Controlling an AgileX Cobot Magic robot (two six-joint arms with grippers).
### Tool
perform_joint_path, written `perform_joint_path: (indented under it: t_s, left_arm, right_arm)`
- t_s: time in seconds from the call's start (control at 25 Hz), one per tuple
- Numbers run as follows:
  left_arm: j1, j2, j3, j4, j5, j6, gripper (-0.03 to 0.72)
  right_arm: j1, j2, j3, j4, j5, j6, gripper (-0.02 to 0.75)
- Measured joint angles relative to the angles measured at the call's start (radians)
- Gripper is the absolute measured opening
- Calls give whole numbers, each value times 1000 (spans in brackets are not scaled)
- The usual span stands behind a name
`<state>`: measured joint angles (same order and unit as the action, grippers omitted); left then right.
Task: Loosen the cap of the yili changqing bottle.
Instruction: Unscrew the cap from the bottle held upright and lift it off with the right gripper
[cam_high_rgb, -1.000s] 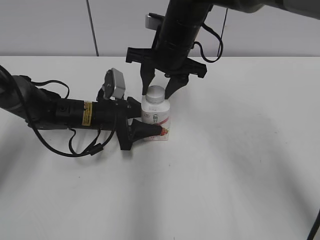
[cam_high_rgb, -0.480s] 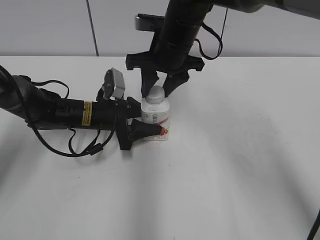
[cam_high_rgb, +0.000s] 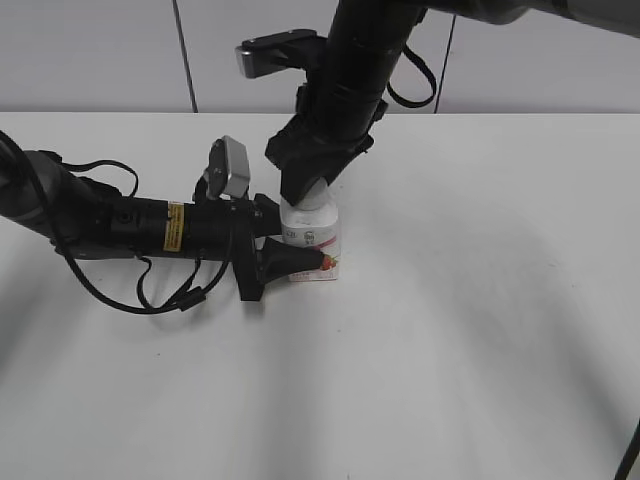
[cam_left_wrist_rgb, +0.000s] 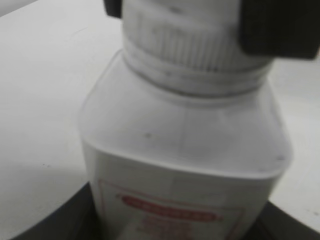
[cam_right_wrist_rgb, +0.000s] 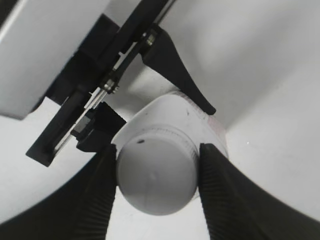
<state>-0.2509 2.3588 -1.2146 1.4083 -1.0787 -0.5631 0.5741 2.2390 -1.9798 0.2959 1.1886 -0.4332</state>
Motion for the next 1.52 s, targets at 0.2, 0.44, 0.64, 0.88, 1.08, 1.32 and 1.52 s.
perform_joint_path:
  t_s: [0.2,0.44,0.64,0.88,1.08,1.32,1.52]
  left_arm:
    - [0,0,0,0,-1,2,386]
    - [0,0,0,0,-1,3,385]
    - [-1,0,0,-2,5,3,384]
    - [-2,0,0,-6,9,1,382]
    - [-2,0,0,-6,9,0,379]
    - [-2,0,0,-6,9,0,379]
    - [-2,0,0,-6,9,0,379]
  right_arm:
    - [0,0,0,4,1,-168,396]
    - [3,0,0,-21,4,-302,396]
    - [5,0,0,-64,11,-402,396]
    - [7,0,-2,-89,12,-507,392]
    - [7,0,-2,-89,12,-559,392]
    - [7,0,-2,-89,12,-566,391]
    - [7,0,-2,-89,12,-568,399]
